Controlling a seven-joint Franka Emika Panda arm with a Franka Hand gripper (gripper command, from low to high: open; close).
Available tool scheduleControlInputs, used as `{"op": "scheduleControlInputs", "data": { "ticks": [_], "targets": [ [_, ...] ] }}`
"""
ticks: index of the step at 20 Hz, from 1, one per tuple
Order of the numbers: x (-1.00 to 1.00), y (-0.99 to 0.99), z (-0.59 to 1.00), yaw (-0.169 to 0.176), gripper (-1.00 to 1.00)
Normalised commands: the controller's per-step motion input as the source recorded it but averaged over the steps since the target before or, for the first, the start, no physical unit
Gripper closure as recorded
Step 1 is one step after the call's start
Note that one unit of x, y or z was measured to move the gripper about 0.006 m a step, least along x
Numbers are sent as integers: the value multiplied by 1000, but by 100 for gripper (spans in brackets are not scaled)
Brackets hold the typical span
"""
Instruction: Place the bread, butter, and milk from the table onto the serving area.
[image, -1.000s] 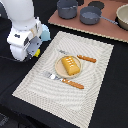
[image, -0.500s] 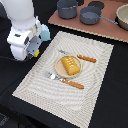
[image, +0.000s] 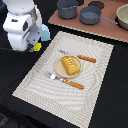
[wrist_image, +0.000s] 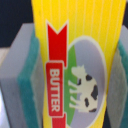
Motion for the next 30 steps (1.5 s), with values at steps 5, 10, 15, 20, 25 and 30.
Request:
{"op": "scheduleControlInputs", "data": {
  "ticks": [5,10,15,20,25,30],
  "targets": [
    [893,-467,428,-35,100],
    [802,-505,236,-46,100],
    [781,-527,223,-51,100],
    [773,-524,198,-51,100],
    [766,-533,200,-56,100],
    [767,-532,210,-57,100]
  ]
}}
